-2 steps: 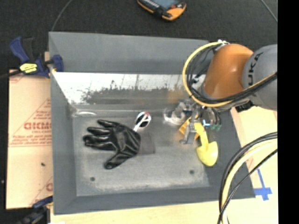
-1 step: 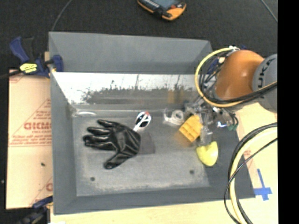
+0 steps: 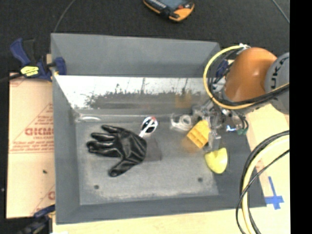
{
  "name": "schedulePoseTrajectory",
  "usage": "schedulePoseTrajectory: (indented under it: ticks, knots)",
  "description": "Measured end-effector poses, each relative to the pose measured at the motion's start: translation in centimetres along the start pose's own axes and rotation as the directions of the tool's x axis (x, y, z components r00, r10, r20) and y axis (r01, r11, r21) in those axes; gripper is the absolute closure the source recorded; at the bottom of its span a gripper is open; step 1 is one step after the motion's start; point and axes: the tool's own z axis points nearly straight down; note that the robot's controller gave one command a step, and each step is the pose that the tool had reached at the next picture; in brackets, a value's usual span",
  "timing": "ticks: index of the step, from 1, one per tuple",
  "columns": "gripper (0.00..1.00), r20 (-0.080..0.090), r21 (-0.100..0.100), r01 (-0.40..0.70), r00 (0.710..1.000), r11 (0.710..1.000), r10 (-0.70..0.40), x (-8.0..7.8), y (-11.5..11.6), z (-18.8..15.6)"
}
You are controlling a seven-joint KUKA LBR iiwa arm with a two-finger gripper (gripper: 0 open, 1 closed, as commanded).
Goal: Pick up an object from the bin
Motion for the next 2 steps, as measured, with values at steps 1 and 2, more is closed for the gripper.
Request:
schedulePoseTrajectory:
  ticks: [1,2]
  knots:
    - [0.00,0.016,0.007,-0.040,0.999,0.999,0.040,-1.0,1.7,-2.7]
    - [0.00,0.012,0.006,0.056,0.998,0.998,-0.056,0.1,2.8,-3.0]
